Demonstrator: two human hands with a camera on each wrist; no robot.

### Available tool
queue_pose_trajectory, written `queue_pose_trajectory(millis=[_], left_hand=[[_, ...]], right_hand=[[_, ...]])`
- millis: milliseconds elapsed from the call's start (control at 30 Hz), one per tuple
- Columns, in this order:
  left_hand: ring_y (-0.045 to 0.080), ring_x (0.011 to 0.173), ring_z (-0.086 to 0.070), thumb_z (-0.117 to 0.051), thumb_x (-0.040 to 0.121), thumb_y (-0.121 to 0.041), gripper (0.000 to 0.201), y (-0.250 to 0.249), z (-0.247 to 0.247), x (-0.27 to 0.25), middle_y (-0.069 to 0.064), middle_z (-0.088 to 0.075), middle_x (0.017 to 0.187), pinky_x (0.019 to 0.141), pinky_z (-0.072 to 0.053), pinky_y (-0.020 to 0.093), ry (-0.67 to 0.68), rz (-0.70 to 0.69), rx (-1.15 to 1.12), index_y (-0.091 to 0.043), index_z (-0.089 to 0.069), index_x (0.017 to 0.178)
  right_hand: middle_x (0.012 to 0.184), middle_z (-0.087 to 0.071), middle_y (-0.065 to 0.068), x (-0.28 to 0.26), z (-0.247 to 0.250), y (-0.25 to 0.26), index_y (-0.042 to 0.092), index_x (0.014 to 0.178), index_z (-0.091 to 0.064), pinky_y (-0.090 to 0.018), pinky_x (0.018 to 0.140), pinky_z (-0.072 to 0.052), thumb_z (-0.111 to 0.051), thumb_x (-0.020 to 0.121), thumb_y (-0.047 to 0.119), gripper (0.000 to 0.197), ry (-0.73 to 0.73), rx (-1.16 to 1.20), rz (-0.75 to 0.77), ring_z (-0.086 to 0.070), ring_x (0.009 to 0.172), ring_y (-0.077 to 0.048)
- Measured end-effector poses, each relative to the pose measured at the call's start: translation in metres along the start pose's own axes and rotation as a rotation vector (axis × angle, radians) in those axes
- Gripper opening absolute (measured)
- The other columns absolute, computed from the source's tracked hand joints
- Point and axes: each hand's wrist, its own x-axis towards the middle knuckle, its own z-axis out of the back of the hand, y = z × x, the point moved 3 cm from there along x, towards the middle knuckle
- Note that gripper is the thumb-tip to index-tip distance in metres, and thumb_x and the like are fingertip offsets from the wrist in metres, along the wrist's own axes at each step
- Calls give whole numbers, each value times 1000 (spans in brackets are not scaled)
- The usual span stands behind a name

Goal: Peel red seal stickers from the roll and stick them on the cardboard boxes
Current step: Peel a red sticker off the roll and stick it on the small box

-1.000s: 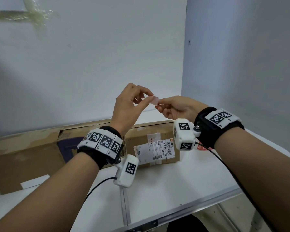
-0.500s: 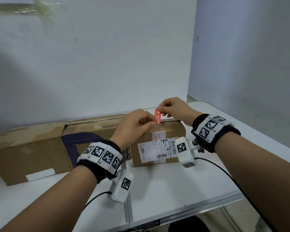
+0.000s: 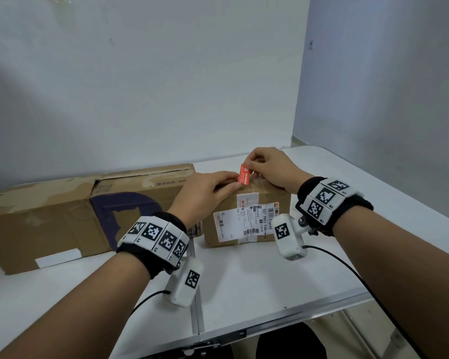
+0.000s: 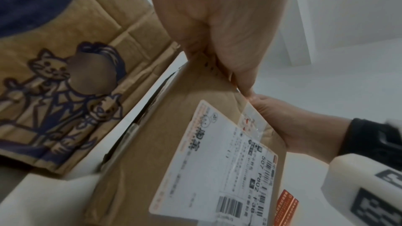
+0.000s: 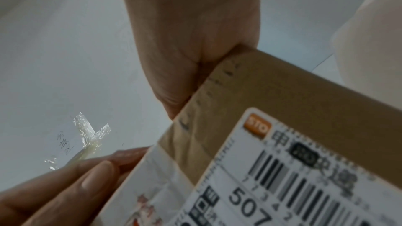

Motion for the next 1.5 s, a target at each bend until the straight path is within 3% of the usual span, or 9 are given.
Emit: queue_pose_trajectory(millis=[133,267,367,500,567,800,1266,1500], left_hand=[[-8,72,-61,-56,90,-44,33,-1,-1,-4,-14,-75,97,63,-40,4,-16,0,23,-31,-67,118],[-6,94,-66,-59,89,-43,36,0,-4,-7,-13,-74,104,80,-48,7,-33,10,-5,-27,-65,122],[-7,97,-65,-65,86,-39,32,-1,-5,-10,-13,-75,102,83,-48,6,-76,16,-59,-28,-66,116],[0,90,-66,-67,86,-35,21,-7,-4,-13,-14,-75,95,80,-51,17,-93,-10,-67,-30,-72,105],[1,88,-64,-67,86,-33,17,-8,-6,-13,-12,-72,96,78,-49,18,-91,-27,-61,-30,-74,101],[3,86,-60,-64,83,-45,17,-1,-14,-16,-17,-60,90,71,-54,37,-107,-29,-12,-39,-72,96],[4,85,-58,-63,84,-44,17,-1,-15,-16,-20,-57,89,71,-54,38,-88,-36,40,-38,-72,96],[4,83,-53,-64,85,-41,16,-3,-16,-18,-21,-54,87,69,-52,36,-90,-53,93,-34,-74,95]], right_hand=[[96,-72,-10,-4,-1,-1,4,97,-66,-17,65,-49,-60,92,20,18,-24,-14,7,-64,73,-14],[91,-70,-7,-7,-3,-2,5,98,-66,-17,65,-47,-59,92,21,19,-34,-48,11,-60,67,-8],[92,-72,-8,-8,-5,-5,7,97,-68,-28,74,-50,-60,91,24,19,-44,-91,10,-61,71,-11],[96,-72,-4,-12,-7,-5,12,96,-69,-35,84,-51,-60,90,27,18,-45,-118,11,-64,85,-16],[97,-71,-1,-13,-7,-5,15,95,-69,-36,85,-50,-60,90,29,18,-40,-153,24,-64,91,-18],[96,-70,1,-17,-9,-4,20,91,-68,-35,84,-48,-60,89,29,12,-37,-196,55,-62,93,-17],[97,-70,2,-15,-14,-8,23,87,-66,-28,77,-44,-60,88,29,8,-47,-251,97,-56,80,-9],[91,-61,5,-18,-15,-6,19,90,-67,-26,75,-39,-62,87,29,11,-44,-327,134,-53,82,-10]])
